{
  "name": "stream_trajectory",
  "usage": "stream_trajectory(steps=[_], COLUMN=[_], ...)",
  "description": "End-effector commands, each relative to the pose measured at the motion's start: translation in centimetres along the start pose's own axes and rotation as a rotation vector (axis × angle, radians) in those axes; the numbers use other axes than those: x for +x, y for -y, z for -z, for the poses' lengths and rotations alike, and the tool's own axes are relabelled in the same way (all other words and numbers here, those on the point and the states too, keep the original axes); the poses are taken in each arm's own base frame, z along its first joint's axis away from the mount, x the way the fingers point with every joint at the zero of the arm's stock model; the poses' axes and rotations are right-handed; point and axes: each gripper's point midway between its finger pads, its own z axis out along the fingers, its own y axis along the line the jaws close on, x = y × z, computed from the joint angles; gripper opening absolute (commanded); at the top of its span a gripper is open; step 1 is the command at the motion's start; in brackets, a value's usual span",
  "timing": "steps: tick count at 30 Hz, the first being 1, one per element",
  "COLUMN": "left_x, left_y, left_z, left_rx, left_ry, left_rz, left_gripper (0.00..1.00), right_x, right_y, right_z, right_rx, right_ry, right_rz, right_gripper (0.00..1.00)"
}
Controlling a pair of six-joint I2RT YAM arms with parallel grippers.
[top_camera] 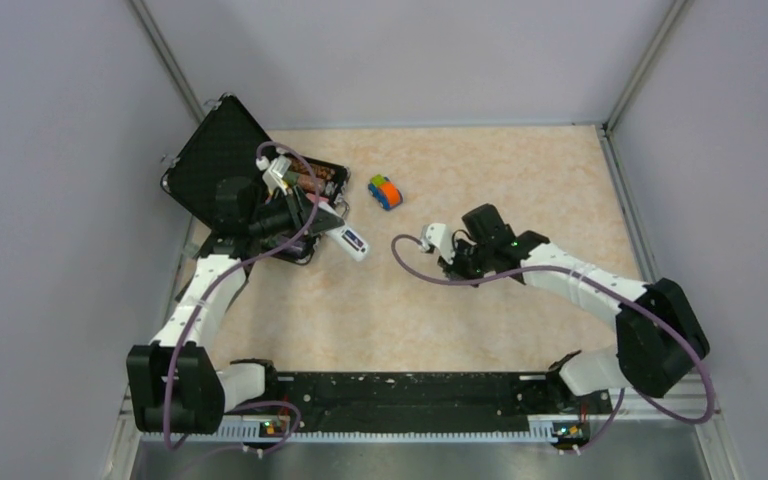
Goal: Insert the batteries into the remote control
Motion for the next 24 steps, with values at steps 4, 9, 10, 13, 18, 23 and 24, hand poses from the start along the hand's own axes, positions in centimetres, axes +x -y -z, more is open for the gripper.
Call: stream_trajectory(steps=[4,9,10,13,18,23,24], left_x=[-1.8,-1.2,-0.8,0.7,3.3,5.1,5.6], left_y=[2.3,3.7,4.0,4.9,6.3,6.3,5.8], left_z=[-0.1,-0.9,-1.2,-2.5,-4.9,-7.1,-7.6], left_rx=[0.110,0.203,0.217,0.252,0.296,0.344,0.339], left_ry=[0.035,0.014,0.003,-0.054,-0.144,-0.254,-0.284], left_rz=[-0.054,-0.001,0.005,0.024,0.049,0.128,0.153], left_gripper=[0.00,0.00,0.00,0.00,0.00,0.00,0.00], right_x=[-12.0,-17.6,-18.5,-19.8,-19.1,-18.3,-18.3], right_y=[3.7,3.0,2.7,2.1,0.8,-2.1,-2.6], right_z=[6.8,11.7,12.4,13.5,13.6,12.2,11.9], right_rx=[0.154,0.047,0.018,-0.020,-0.066,-0.193,-0.208], right_ry=[0.428,0.585,0.617,0.640,0.529,0.374,0.352], right_rz=[-0.421,-0.660,-0.690,-0.774,-0.880,-0.966,-0.973], right_gripper=[0.00,0.00,0.00,0.00,0.00,0.00,0.00])
